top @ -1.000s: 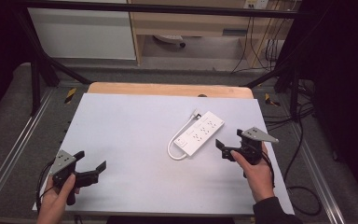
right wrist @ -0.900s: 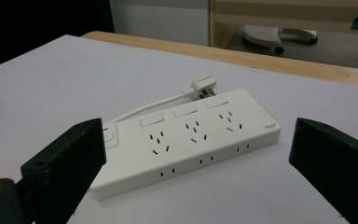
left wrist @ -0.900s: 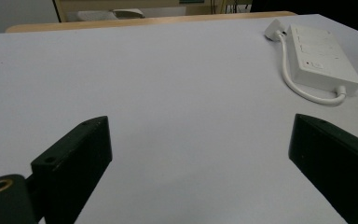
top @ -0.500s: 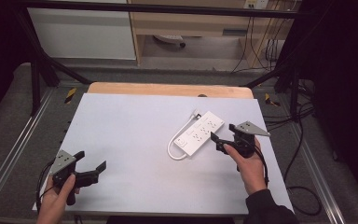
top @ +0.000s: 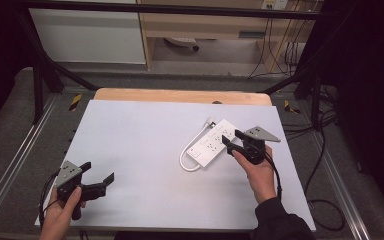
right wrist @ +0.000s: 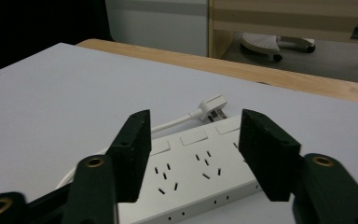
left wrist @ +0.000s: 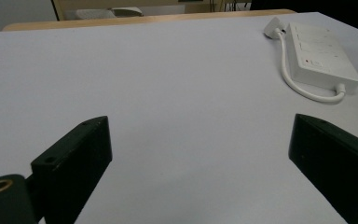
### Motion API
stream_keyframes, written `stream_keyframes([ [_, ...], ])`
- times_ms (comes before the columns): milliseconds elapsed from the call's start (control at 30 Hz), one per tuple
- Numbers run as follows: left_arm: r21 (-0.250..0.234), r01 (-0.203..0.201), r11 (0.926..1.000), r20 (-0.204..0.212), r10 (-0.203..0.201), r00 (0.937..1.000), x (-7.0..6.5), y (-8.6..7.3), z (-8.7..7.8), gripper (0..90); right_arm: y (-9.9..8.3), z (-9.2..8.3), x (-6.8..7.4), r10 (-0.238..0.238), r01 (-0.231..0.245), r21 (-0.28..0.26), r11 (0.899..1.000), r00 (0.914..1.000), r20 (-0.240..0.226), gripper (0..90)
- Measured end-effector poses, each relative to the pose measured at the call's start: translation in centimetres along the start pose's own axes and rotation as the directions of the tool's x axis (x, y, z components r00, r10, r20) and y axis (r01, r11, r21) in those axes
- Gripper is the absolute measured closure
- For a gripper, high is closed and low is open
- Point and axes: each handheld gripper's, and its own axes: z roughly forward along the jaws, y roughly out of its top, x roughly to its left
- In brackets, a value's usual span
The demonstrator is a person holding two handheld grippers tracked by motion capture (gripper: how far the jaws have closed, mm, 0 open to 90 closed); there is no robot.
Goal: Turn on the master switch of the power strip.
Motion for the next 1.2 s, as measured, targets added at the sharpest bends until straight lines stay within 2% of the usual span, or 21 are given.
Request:
stream_keyframes([
  [300,0.001,0.002,1.0000,-0.002,-0.002,1.0000,0.0,0.0,0.0,5.8,-0.1,1.2,0.8,-0.024,0.024,-0.006,1.000,0.9993,-0.029,69.7],
  [500,0.002,0.000,1.0000,0.000,0.000,1.0000,0.1,0.0,0.1,5.8,-0.1,1.9,1.4,-0.047,0.047,-0.007,0.999,0.9976,-0.051,79.3],
  [967,0.001,-0.005,1.0000,0.004,0.005,1.0000,0.0,0.0,0.1,5.8,-0.5,3.2,2.1,-0.062,0.062,0.000,0.998,0.9952,-0.075,89.8],
  [1200,0.000,-0.006,1.0000,0.004,0.006,1.0000,0.0,0.0,0.1,5.8,-0.7,3.8,2.6,-0.073,0.074,0.013,0.997,0.9938,-0.084,90.0],
])
